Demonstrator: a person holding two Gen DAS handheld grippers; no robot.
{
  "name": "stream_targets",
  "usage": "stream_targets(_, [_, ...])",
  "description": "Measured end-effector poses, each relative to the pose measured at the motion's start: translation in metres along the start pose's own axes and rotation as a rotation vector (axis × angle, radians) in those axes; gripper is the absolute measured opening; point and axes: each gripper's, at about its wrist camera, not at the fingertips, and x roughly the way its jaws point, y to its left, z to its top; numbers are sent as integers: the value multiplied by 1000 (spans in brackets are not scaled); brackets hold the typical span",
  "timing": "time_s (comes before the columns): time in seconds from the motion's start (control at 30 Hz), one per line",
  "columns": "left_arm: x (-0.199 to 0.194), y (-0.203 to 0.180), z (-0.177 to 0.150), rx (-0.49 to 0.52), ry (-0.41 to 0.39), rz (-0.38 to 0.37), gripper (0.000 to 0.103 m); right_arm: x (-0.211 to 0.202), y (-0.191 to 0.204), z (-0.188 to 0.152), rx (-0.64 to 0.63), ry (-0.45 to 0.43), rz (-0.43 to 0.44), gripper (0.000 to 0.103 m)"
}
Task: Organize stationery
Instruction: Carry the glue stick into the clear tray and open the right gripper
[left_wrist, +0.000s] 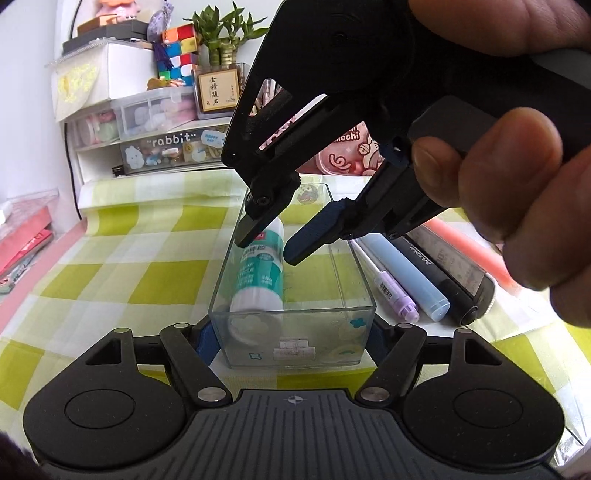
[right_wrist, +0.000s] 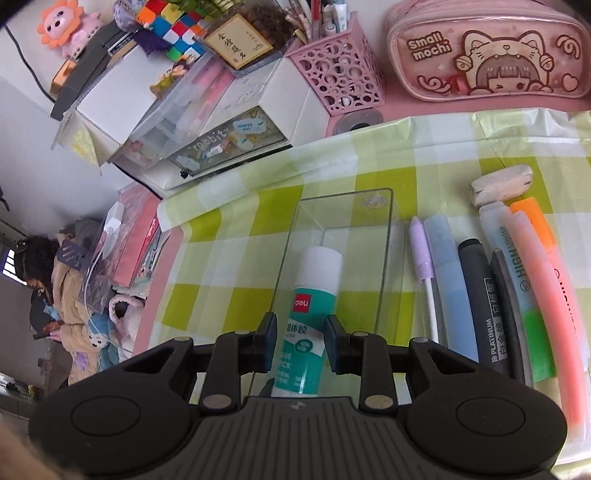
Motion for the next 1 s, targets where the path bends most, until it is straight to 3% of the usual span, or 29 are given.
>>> stream_targets(0.23, [0,1,-2,-2,-4,-4,73,-9,-8,-10,-24,27,112,21])
stream_targets(0.33, [0,0,-2,-7,-5,-3,73,-35,-17,-12,-27,-59,168,21])
stream_targets(0.43, [0,-1,-2,-14,-5,-2,73,-66,-29,-12,-67,-200,87,21])
stream_targets(0.53, [-1,-2,-2,-30,-2,0,73,-83,-46,-13,-99,-271,-28,21])
stream_targets(0.67, [0,-2,-2,-33,-3,3,73,-81,-73,-22,-102,-280,-132,21])
stream_targets(1.0, [-1,-2,-3,-33,-5,5,73,-100,-89,-39,-135,-350,-192,20])
